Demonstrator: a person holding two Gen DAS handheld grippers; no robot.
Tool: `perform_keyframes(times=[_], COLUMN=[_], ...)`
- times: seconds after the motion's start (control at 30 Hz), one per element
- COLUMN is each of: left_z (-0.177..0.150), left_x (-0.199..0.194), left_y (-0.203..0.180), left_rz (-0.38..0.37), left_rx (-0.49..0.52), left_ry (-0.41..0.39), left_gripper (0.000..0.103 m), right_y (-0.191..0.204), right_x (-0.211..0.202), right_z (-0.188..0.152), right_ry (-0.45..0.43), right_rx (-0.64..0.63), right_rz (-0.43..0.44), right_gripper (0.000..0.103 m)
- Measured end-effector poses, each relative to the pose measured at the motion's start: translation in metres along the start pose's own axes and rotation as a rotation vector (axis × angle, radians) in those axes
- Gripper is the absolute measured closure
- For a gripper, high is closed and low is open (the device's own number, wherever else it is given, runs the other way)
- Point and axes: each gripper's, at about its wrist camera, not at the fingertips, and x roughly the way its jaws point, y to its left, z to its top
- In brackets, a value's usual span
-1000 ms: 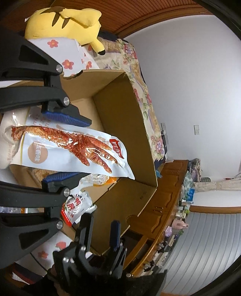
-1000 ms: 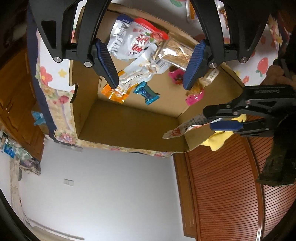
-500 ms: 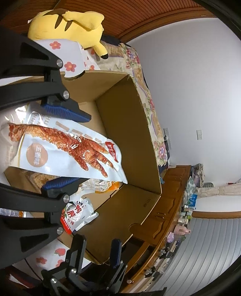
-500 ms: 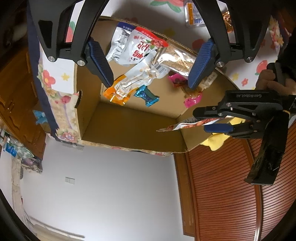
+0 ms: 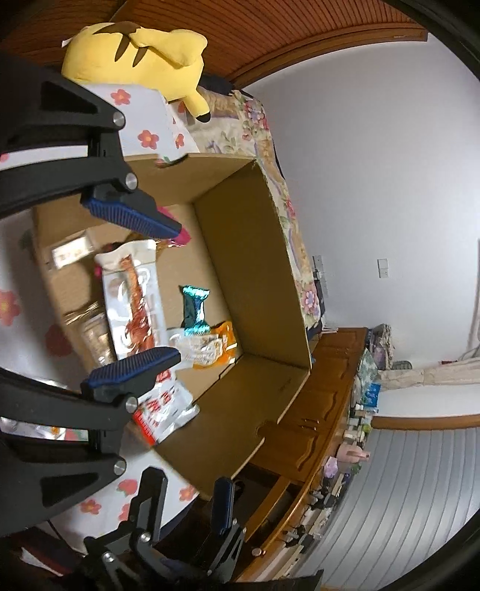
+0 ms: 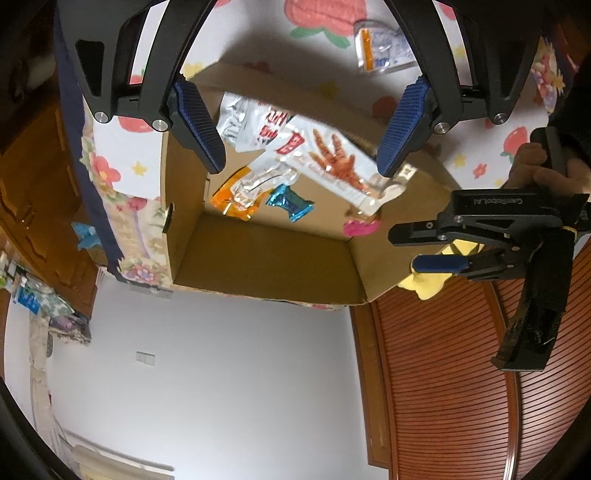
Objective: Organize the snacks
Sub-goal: 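Move both tools back toward the small orange and silver wrappers on the table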
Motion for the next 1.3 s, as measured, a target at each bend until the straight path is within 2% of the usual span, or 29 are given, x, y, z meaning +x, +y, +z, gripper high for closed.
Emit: perform_keyframes(times=[0.3, 0.5, 0.97, 1.3], left_z=[-0.044, -0.084, -0.158, -0.178], left_x=[-0.052, -0.068, -0.031, -0.011], left_y=[-0.023, -0.029, -0.033, -0.035], left_rz=[-0.01, -0.033, -0.105, -0.115], left_rx=[0.037, 0.029, -0.1, -0.134], left_ry=[-0.026, -0.015, 0.105, 0.147], left_gripper=[0.041, 0.041, 0.041, 0.041], right_y=[0.033, 0.053, 0.069, 0.068], right_x=[-0.026, -0.034, -0.023, -0.004], right_z=[-0.025, -0.047, -0.091, -0.11], right_ry=[0.0, 0.015, 0.079, 0.125], right_rx=[0.006, 0.019, 0.05, 0.087], right_rz=[0.013, 0.026, 0.041, 0.061], right_gripper=[0.017, 0.017, 0.018, 0.018])
